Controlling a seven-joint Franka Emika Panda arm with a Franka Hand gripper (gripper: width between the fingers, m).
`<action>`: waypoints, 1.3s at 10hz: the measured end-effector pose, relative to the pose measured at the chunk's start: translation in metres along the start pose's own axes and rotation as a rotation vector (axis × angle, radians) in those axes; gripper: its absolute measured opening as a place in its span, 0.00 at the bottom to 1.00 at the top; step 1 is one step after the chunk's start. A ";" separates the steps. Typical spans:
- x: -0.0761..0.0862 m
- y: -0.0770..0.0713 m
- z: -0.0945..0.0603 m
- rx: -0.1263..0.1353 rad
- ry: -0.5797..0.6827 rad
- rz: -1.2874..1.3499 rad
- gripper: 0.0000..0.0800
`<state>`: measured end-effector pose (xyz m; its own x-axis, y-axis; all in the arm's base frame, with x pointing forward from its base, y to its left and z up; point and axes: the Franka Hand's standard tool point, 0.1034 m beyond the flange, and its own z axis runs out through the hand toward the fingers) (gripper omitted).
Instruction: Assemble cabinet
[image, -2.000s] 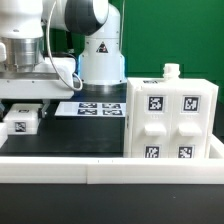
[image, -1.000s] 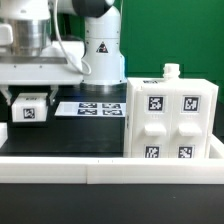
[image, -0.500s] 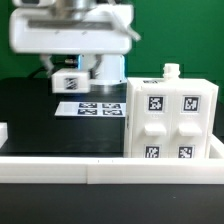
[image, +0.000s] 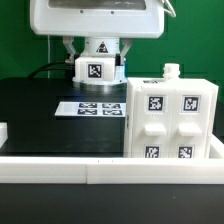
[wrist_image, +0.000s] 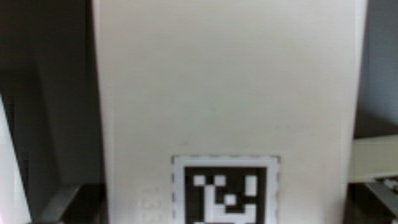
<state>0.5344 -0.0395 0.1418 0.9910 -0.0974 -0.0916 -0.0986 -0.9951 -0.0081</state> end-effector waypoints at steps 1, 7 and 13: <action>0.000 0.000 0.000 0.000 -0.001 0.000 0.70; 0.018 -0.041 -0.038 0.009 -0.028 0.046 0.70; 0.061 -0.107 -0.048 0.003 -0.003 0.096 0.70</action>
Offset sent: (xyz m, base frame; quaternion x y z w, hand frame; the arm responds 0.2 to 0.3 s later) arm 0.0000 0.0000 0.0000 0.0000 0.0000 0.0000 1.0000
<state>0.6096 0.0604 0.1849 0.9768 -0.1918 -0.0954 -0.1929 -0.9812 -0.0017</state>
